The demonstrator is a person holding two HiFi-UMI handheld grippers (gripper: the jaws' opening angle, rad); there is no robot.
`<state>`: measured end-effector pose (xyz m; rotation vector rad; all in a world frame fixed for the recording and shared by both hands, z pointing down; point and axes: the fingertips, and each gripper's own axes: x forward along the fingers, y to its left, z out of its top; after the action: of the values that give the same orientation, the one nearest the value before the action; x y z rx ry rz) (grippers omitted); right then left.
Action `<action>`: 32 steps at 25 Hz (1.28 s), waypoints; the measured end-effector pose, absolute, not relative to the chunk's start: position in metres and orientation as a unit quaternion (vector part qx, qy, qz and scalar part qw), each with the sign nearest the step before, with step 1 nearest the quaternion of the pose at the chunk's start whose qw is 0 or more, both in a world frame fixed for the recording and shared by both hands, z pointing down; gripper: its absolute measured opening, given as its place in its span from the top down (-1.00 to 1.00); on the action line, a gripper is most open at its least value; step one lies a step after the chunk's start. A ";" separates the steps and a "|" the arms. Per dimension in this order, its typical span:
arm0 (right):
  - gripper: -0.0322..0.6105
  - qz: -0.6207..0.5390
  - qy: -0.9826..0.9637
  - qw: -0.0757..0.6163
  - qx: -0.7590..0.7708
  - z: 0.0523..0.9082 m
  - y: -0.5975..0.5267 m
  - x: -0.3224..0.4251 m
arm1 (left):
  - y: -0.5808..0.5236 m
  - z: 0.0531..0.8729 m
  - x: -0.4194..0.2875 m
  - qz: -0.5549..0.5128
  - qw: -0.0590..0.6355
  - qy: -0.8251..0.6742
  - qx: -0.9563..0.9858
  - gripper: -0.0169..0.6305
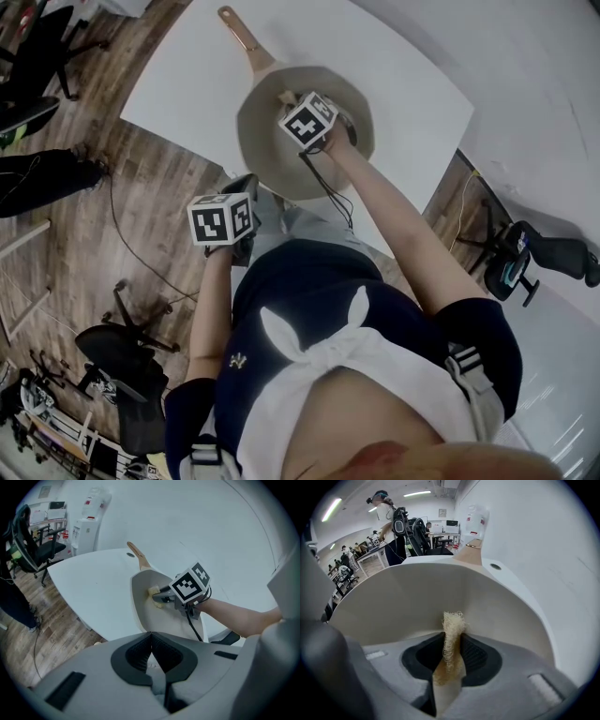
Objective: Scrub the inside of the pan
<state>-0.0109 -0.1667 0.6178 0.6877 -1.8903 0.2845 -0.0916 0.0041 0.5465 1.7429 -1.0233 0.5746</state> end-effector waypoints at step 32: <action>0.60 0.250 -0.643 0.667 0.281 0.640 -0.126 0.083 | 0.005 0.547 -0.092 0.230 0.485 -0.443 0.718 0.93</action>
<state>0.0826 -0.1257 0.6402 0.6337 -1.4509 0.5650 -0.0916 0.0052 0.5471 1.7472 -1.0784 0.5605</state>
